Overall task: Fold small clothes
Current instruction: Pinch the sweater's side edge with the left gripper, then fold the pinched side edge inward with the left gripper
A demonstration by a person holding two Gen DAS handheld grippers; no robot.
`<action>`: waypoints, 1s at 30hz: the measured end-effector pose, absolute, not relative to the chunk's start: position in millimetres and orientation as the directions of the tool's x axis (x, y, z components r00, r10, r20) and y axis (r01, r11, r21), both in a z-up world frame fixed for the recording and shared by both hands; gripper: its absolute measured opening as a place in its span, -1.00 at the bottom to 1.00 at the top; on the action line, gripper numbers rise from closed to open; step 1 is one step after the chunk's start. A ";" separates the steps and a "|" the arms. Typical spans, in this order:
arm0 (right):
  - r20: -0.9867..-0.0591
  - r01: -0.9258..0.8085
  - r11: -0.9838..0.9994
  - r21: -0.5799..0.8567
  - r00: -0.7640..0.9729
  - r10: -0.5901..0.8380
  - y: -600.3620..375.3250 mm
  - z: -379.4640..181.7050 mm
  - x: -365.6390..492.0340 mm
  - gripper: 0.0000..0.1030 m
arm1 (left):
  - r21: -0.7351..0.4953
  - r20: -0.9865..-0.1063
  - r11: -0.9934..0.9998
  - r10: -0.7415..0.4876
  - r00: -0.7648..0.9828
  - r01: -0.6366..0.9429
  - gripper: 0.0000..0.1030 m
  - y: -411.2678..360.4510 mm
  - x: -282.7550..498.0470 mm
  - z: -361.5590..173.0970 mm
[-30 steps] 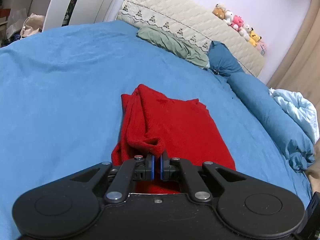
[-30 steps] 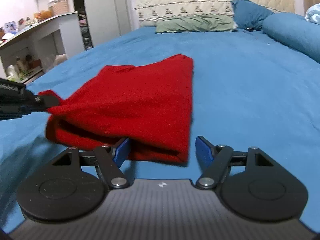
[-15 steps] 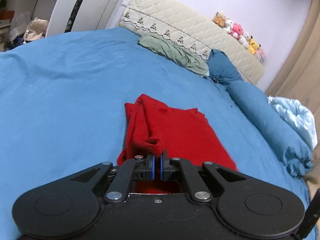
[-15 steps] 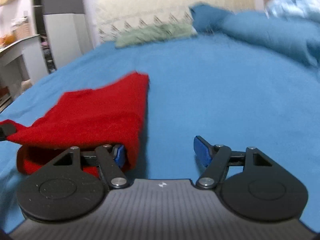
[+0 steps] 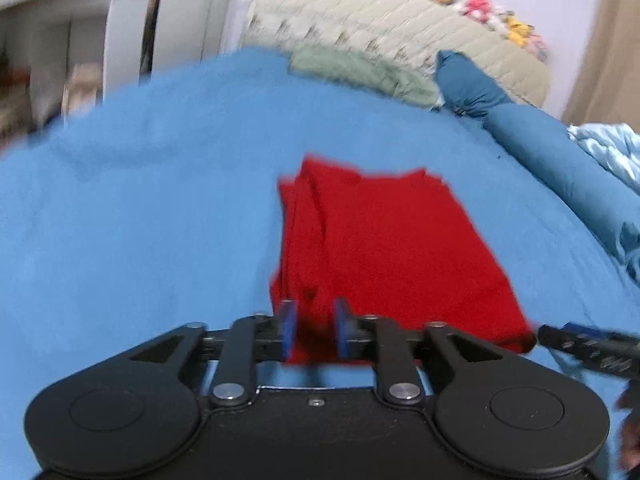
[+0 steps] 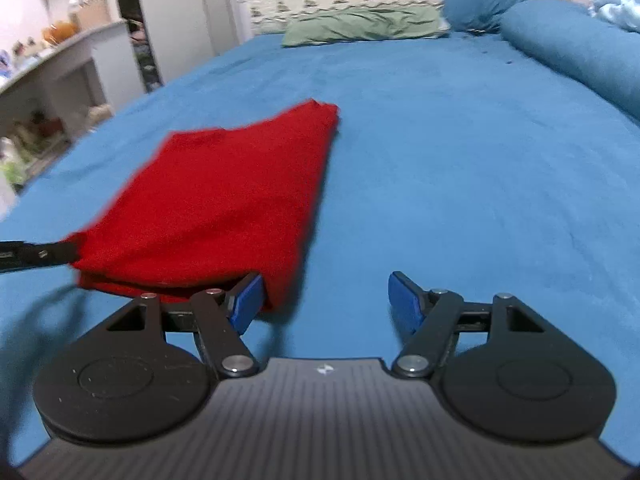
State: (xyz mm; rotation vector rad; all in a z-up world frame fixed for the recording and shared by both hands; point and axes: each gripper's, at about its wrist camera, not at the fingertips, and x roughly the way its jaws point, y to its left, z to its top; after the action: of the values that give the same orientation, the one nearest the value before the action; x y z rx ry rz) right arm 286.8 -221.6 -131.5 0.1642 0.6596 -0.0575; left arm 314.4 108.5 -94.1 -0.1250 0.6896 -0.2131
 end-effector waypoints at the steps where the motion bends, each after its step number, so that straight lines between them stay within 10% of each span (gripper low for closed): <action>1: -0.613 0.085 0.984 0.156 0.790 0.029 -226.9 -120.2 286.4 0.82 | -0.155 -0.601 0.974 -0.223 0.767 0.163 0.24 106.7 318.6 -85.1; 3: -0.631 0.048 0.977 0.209 0.770 0.097 -238.4 -99.1 296.2 1.00 | -0.132 -0.577 0.975 -0.222 0.786 0.178 0.98 107.1 336.7 -73.5; 10: -0.722 0.055 0.917 0.394 0.636 0.272 -262.9 -94.4 394.7 1.00 | -0.272 -0.693 0.945 -0.322 0.645 0.180 0.94 106.6 429.3 -107.3; 15: -0.738 0.103 0.881 0.461 0.597 0.316 -262.3 -133.1 428.8 1.00 | -0.358 -0.731 0.920 -0.381 0.565 0.157 0.74 106.9 457.2 -141.2; 17: -0.751 0.106 0.887 0.450 0.582 0.312 -258.4 -145.9 436.1 0.75 | -0.360 -0.723 0.918 -0.386 0.573 0.165 0.69 105.9 458.1 -143.9; 21: -0.726 0.073 0.878 0.473 0.598 0.341 -252.4 -142.3 442.3 -0.19 | -0.420 -0.735 0.889 -0.452 0.506 0.183 -0.26 100.7 466.3 -139.5; 30: -0.675 -0.003 0.870 0.493 0.629 0.385 -261.3 -58.6 388.0 -0.28 | -0.438 -0.675 0.851 -0.524 0.520 0.289 -0.51 70.0 399.8 -65.3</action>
State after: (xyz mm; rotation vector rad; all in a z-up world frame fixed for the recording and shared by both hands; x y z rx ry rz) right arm 388.0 -261.3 -58.6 0.4793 0.8693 0.2319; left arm 399.8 70.0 -65.3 -0.2869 0.9011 -0.4952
